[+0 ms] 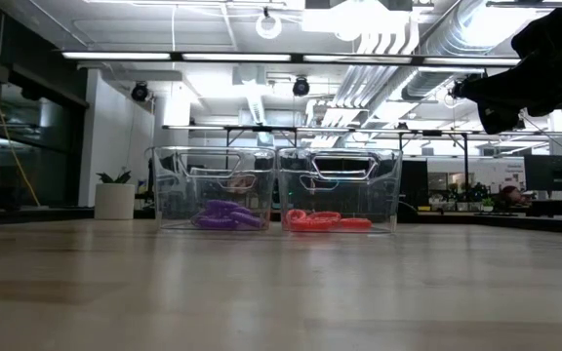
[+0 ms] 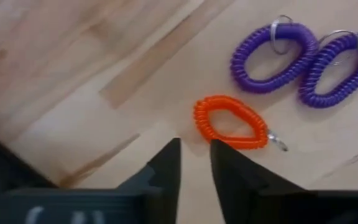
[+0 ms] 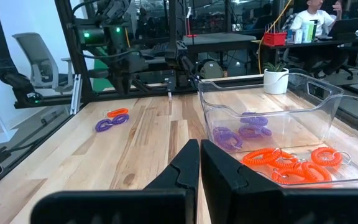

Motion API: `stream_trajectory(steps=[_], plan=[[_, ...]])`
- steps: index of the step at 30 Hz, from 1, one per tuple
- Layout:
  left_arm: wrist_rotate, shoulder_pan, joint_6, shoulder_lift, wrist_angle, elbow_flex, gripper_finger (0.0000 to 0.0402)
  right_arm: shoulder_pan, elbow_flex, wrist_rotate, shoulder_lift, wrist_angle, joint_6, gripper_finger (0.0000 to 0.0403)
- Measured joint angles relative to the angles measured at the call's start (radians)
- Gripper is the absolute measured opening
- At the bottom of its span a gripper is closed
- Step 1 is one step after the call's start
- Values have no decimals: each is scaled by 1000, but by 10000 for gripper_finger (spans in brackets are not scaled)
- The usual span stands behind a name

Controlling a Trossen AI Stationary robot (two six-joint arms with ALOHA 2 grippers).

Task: Sort spring keychains
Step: Put the orange spring keychain into the right transparent bin

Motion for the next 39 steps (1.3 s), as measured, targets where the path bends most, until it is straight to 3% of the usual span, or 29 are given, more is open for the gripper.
stream_trajectory(steps=[5, 9, 32, 39], plan=[[0, 2, 10, 30, 48, 0, 149, 0, 0, 0, 0, 0, 0, 11], [0, 2, 11, 58, 54, 0, 178, 0, 0, 0, 0, 0, 0, 11], [16, 2, 39, 183, 138, -5, 182, 0, 0, 0, 0, 0, 0, 11], [67, 31, 59, 203, 196, -31, 182, 0, 0, 0, 0, 0, 0, 11]])
